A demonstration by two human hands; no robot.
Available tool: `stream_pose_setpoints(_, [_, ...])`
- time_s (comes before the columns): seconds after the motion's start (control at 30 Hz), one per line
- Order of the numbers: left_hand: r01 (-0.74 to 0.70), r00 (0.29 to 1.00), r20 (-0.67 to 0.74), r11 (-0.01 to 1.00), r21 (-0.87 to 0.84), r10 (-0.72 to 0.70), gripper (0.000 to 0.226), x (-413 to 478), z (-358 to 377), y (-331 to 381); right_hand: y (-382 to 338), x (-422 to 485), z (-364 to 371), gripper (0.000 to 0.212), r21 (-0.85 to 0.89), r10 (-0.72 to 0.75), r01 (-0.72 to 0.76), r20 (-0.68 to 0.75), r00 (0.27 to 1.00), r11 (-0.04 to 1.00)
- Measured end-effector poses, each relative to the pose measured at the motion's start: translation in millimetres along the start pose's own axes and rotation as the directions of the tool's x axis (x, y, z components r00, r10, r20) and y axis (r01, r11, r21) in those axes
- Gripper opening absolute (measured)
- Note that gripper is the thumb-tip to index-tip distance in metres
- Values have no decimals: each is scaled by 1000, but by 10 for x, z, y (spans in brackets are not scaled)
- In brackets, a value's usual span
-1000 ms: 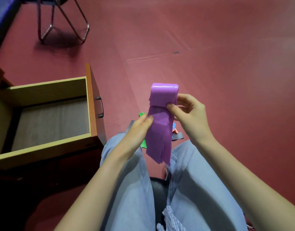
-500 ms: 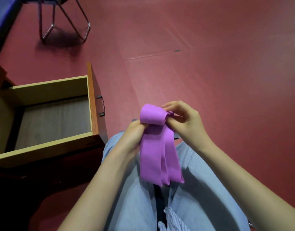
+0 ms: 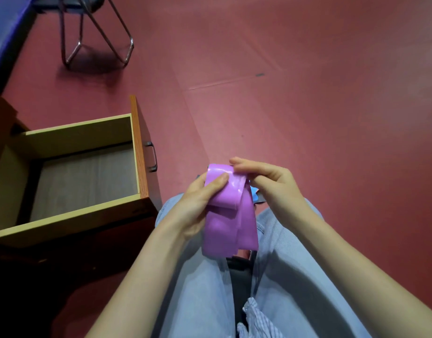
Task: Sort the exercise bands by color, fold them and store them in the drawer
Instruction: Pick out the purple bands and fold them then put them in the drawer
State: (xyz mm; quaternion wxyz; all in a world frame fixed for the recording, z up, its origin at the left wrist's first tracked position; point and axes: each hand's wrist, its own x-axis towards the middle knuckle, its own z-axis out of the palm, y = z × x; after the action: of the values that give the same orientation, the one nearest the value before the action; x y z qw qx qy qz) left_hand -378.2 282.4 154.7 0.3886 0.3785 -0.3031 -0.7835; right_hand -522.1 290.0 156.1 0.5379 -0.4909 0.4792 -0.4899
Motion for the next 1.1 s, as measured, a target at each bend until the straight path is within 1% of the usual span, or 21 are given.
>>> stream_pose_setpoints(0.07, [-77,996,-38,992,99,81,25,18,-8,12,36,-19,19,40,185,115,-102,-59,992,977])
stream_pose_setpoints(0.1, [-112,990,-70,985,130,121,23,32,-2,18,50,-41,28,36,229,180,-164,-51,982,959])
stream_pose_setpoints(0.13, [-147,980,-107,976,164,166,18,51,6,24,60,-62,35,40,215,230,-222,-15,973,951])
stream_pose_setpoints(0.17, [-182,966,-146,960,212,215,13,69,8,25,63,-88,42,40,162,258,-260,37,965,952])
stream_pose_setpoints(0.23, [-249,931,-178,911,328,319,10,87,34,22,54,-137,67,25,33,258,-262,103,961,964])
stream_pose_setpoints(0.3, [-285,906,-182,868,407,383,10,88,62,13,13,-151,86,11,-54,217,-213,66,974,975])
stream_pose_setpoints(0.33, [-283,901,-190,861,422,389,11,87,78,12,14,-142,80,11,-72,198,-193,54,979,978])
stream_pose_setpoints(0.4, [-255,902,-214,863,436,375,14,94,96,9,4,-131,69,13,-62,191,-187,63,980,980])
stream_pose_setpoints(0.47, [-222,906,-243,879,423,345,19,108,114,8,-1,-119,90,13,-17,215,-214,81,973,977])
stream_pose_setpoints(0.53, [-199,911,-274,910,365,309,18,114,156,-3,16,-105,149,15,44,257,-263,104,961,964])
stream_pose_setpoints(0.63, [-174,912,-322,950,258,254,13,110,223,-14,58,-72,252,22,208,303,-321,114,946,924])
stream_pose_setpoints(0.7, [-183,923,-308,967,176,230,16,106,240,8,80,-66,287,29,274,305,-332,137,943,903])
stream_pose_setpoints(0.77, [-188,934,-280,971,148,223,24,103,244,39,88,-78,288,33,264,287,-319,156,945,910])
stream_pose_setpoints(0.83, [-177,935,-287,974,138,210,30,101,248,48,78,-84,278,32,251,294,-322,145,945,913])
stream_pose_setpoints(0.93, [-166,938,-281,976,143,201,35,86,229,23,60,-83,266,20,255,305,-311,64,950,916])
stream_pose_setpoints(1.0, [-167,949,-242,974,152,200,34,69,217,21,56,-89,243,12,217,264,-255,-11,965,942])
stream_pose_setpoints(1.1, [-158,963,-190,973,169,189,38,49,148,44,79,-101,201,12,115,164,-158,-41,986,981])
